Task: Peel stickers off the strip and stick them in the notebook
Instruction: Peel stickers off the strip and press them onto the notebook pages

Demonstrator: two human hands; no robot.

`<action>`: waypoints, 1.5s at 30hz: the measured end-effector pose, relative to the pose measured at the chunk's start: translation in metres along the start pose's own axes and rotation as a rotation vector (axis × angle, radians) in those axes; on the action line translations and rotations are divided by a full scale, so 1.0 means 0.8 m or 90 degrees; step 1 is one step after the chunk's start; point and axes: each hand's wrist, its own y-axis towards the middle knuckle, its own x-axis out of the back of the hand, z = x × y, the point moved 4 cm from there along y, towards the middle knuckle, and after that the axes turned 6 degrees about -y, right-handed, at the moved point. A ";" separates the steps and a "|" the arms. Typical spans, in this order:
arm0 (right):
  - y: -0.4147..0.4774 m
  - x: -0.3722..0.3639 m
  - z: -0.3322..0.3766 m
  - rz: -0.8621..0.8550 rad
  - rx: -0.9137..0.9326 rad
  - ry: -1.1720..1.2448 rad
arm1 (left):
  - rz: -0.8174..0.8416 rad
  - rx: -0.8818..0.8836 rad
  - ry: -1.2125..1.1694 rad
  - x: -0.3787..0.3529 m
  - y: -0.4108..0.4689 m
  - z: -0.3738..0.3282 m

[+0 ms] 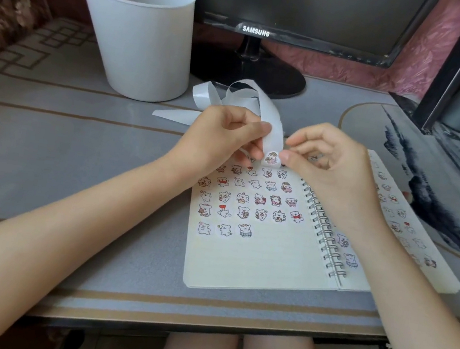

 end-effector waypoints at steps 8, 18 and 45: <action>-0.002 -0.004 0.004 0.004 0.031 0.037 | 0.007 0.003 -0.020 -0.001 -0.003 -0.002; 0.000 0.006 0.004 -0.066 0.046 0.054 | 0.061 0.033 -0.050 -0.005 -0.001 0.002; -0.009 0.007 0.011 -0.117 0.111 -0.138 | 0.063 0.028 -0.047 -0.006 -0.003 0.003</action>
